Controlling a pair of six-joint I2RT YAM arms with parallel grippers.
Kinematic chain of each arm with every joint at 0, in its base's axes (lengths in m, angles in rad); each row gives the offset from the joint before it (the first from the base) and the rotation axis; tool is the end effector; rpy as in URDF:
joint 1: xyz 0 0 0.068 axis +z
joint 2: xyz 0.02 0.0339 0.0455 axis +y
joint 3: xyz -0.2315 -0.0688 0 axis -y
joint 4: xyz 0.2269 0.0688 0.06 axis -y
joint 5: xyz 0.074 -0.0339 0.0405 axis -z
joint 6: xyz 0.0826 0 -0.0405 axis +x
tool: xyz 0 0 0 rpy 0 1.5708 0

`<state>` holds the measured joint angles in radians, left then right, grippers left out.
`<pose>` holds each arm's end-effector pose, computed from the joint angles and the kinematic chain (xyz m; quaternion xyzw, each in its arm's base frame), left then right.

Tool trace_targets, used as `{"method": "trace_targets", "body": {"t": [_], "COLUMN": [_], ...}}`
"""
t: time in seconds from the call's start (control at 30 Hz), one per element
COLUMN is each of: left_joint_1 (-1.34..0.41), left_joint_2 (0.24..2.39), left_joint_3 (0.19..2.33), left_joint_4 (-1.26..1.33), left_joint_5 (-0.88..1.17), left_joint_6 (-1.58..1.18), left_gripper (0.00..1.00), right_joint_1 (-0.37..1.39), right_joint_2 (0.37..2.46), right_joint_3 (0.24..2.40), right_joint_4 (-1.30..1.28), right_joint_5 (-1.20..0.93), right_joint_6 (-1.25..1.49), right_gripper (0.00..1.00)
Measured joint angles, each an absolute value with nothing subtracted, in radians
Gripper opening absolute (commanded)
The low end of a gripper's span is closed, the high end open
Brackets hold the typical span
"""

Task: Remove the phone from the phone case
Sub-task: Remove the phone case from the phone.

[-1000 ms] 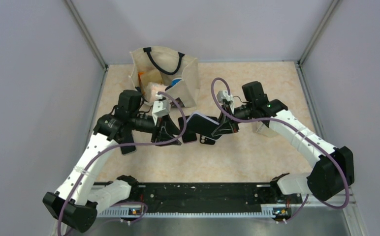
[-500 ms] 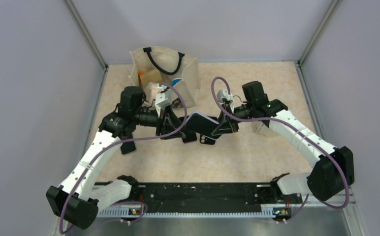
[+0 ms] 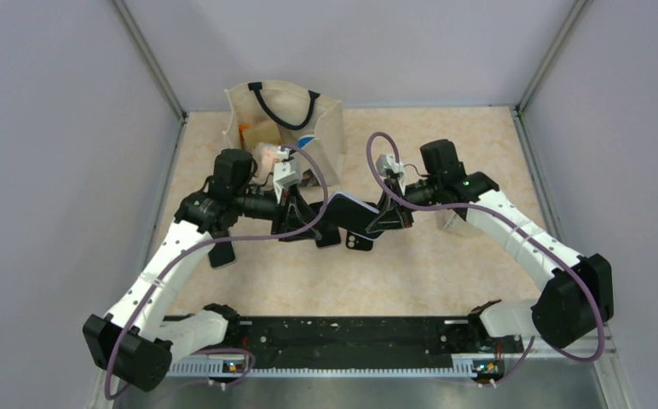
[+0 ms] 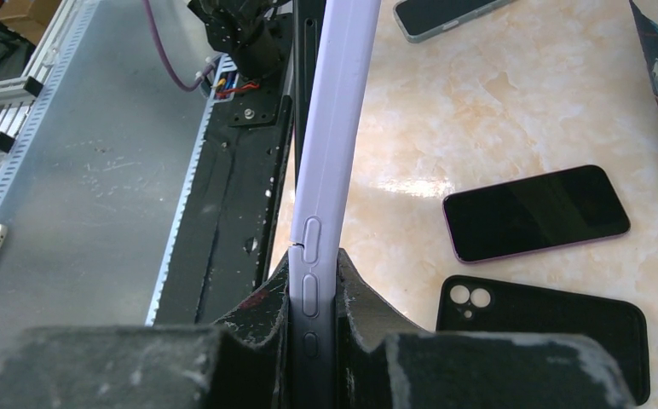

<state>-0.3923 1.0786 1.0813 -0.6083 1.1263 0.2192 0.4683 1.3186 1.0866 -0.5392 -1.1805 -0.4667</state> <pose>0.1816 -0.1558 0.3158 0.4617 0.6397 -0.5050 0.3501 0.2086 0.1911 0.2704 -0.5383 0.5855 0.5129 0.3230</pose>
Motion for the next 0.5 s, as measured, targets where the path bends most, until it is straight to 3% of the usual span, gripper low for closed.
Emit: {"method": "trace_targets", "body": {"t": [0.5], "left_joint_1": [-0.392], "left_joint_2": [1.105], "left_joint_3": [1.102], "left_joint_4": [-0.666], "left_joint_5": [1.092], "left_joint_6": [0.282], "left_gripper": [0.48], "right_joint_1": [0.468], "right_joint_2": [1.317], "right_joint_3": [1.087], "right_joint_4": [-0.539], "right_joint_5": [-1.181], "right_joint_6": [-0.467], "right_gripper": [0.0]}}
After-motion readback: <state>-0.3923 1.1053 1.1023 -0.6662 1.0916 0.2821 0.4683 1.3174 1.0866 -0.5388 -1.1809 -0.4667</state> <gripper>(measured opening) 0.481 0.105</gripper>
